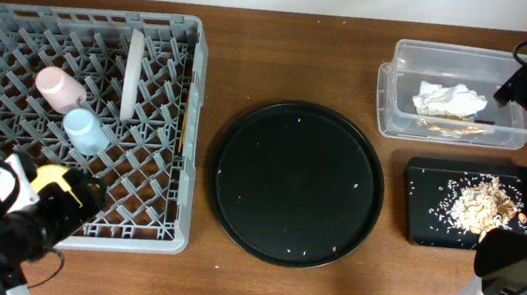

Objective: Sort waste into correct bins and load items into the dishwasher rack

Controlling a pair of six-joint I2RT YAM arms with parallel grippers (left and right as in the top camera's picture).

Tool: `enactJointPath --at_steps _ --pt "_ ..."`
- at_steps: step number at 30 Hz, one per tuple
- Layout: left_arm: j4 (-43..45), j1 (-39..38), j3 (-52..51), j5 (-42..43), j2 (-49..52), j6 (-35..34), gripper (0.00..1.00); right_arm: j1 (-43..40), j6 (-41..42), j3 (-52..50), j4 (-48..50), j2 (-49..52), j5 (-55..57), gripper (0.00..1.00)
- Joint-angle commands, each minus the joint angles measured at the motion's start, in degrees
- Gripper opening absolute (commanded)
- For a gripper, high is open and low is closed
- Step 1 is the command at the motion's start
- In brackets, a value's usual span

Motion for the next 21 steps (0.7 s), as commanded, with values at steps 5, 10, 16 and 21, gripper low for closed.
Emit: enactJointPath --at_steps 5,10,16,21 --pt "22.56 -23.04 -9.55 -2.05 -3.26 17.68 0.99 -0.15 -0.22 0.79 -0.15 -0.28 0.46 0.99" --pt "41.13 -33.22 -25.03 -8.46 -10.60 17.77 0.99 -0.15 -0.22 0.79 -0.15 -0.28 0.46 0.99" --pt "55.49 -34.88 -44.33 -10.73 -22.10 17.79 0.99 -0.15 -0.22 0.79 -0.13 -0.28 0.46 0.99" --pt "68.35 -34.88 -56.81 -10.69 -33.07 17.75 0.99 -0.15 -0.22 0.79 -0.13 -0.28 0.46 0.99"
